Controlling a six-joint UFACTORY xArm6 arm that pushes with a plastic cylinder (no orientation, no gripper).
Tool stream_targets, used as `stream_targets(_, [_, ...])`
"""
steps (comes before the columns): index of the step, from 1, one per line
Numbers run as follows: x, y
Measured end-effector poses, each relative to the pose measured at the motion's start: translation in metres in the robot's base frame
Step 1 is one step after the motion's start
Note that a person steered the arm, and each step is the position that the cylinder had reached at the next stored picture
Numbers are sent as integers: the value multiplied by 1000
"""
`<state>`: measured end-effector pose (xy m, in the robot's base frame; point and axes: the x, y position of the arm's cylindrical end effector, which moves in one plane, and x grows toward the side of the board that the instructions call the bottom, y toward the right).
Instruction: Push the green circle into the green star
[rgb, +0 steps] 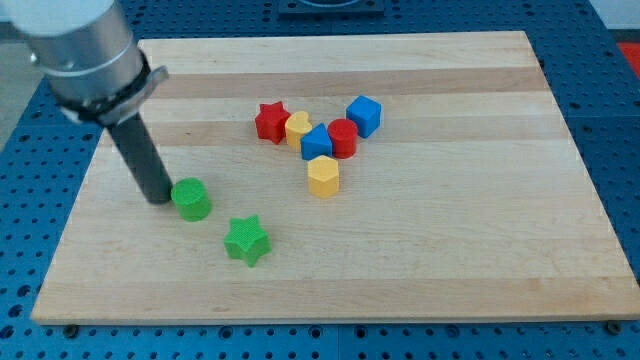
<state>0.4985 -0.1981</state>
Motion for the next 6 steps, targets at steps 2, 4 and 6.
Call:
stream_targets(2, [8, 68])
stream_targets(4, [-17, 30])
stream_targets(6, [-51, 62])
